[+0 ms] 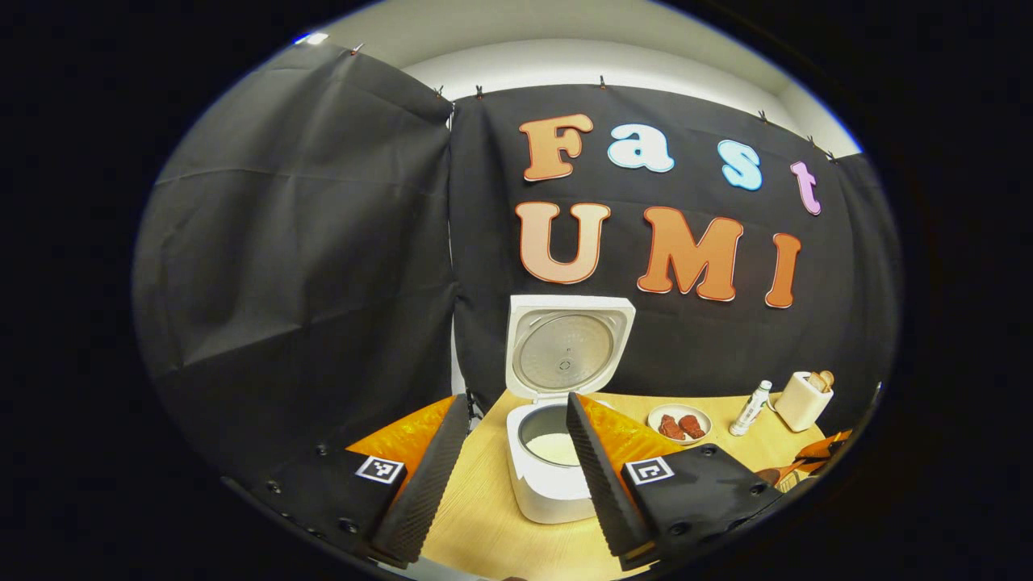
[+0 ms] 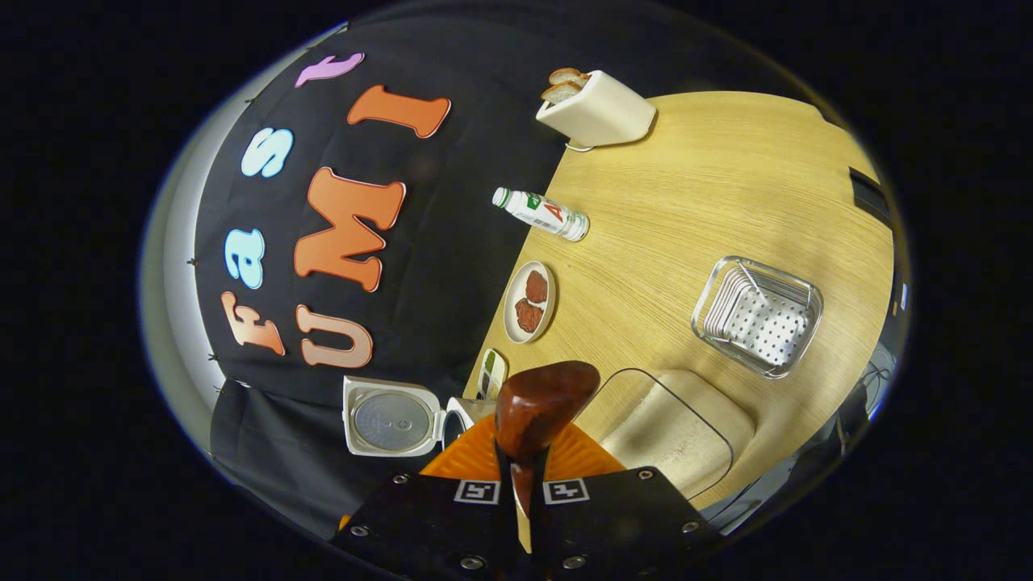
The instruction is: Close the left gripper, press the button to open the rice cooker; take a wooden spoon from the chopstick holder with the right hand, scoop a spoonful of rice and pour it into the rice cooker, then put the wooden spoon back into the chopstick holder.
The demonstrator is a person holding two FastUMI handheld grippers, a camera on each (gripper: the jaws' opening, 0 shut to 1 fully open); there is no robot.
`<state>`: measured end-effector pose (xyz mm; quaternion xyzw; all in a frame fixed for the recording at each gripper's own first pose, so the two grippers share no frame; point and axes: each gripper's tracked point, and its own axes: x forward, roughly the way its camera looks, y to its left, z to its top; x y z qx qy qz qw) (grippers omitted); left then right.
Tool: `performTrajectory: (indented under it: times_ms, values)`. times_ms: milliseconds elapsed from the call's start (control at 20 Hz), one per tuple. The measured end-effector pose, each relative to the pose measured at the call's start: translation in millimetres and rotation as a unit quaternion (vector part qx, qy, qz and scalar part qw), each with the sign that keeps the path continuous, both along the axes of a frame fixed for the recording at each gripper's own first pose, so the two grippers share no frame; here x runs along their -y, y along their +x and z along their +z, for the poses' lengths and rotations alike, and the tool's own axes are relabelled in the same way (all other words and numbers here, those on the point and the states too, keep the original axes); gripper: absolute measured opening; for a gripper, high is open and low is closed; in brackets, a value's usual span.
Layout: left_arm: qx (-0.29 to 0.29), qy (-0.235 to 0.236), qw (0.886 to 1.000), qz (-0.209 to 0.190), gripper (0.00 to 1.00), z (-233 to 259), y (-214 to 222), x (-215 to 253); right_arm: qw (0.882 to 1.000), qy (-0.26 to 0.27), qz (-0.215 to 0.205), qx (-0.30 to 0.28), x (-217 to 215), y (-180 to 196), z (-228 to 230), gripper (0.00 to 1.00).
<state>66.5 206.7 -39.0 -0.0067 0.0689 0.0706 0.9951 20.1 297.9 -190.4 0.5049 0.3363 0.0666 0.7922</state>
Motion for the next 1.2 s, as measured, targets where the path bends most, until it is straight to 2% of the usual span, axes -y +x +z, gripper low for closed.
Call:
performTrajectory:
  times_ms: [100, 300, 550, 600, 850, 1200]
  values:
    - [-0.001, 0.002, 1.0, -0.001, 0.84, -1.6, 1.7, -2.3, 1.0, -0.001, 0.006, 0.006, -7.4, 6.5, 12.1, 0.06]
    - [-0.005, -0.002, 1.0, -0.008, 0.87, -9.6, 2.7, -1.2, 0.999, 0.022, 0.025, 0.015, -33.6, 21.2, 38.4, 0.05]
    - [-0.017, 0.002, 0.999, -0.032, 0.84, -20.0, 5.0, 1.9, 0.997, 0.033, 0.052, 0.042, -77.5, 51.0, 75.0, 0.05]
    - [-0.018, 0.003, 0.999, -0.038, 0.87, -22.1, 4.8, 3.6, 0.997, 0.036, 0.056, 0.046, -86.6, 56.9, 83.2, 0.05]
    - [-0.015, 0.013, 0.998, -0.057, 0.85, -21.9, 3.5, 7.9, 0.994, 0.055, 0.07, 0.064, -137.9, 92.4, 118.9, 0.05]
    - [-0.016, 0.028, 0.997, -0.066, 0.84, -19.5, 1.8, 11.6, 0.99, 0.041, 0.094, 0.096, -217.6, 127.6, 153.3, 0.05]
